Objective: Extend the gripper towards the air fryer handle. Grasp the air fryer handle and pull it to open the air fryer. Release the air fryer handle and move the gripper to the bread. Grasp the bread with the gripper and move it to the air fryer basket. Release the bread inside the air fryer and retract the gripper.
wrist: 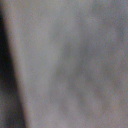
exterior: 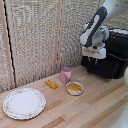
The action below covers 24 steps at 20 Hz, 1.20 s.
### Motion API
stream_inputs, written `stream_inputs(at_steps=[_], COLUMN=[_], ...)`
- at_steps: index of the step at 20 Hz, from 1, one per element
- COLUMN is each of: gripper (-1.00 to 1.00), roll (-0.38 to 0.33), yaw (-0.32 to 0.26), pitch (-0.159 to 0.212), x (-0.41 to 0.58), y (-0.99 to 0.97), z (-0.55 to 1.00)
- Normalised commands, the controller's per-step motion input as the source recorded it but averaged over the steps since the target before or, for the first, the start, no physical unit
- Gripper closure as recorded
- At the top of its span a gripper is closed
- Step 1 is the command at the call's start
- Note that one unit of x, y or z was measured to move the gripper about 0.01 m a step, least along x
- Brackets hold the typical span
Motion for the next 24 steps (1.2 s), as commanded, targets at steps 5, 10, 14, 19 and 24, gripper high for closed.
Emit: stream_inputs(at_steps=[5, 10, 14, 19, 24], gripper=[1.0, 1.0, 1.0, 1.0, 1.0], roll=[-0.058, -0.089, -0.097, -0.083, -0.018], yaw=[0.005, 0.0, -0.02, -0.021, 0.016], pitch=[-0.052, -0.069, -0.052, -0.023, 0.009], x=[-0.385, -0.239, -0.039, 0.003, 0.018], y=[0.68, 0.79, 0.85, 0.63, 0.12], z=[0.03, -0.07, -0.15, -0.16, -0.01])
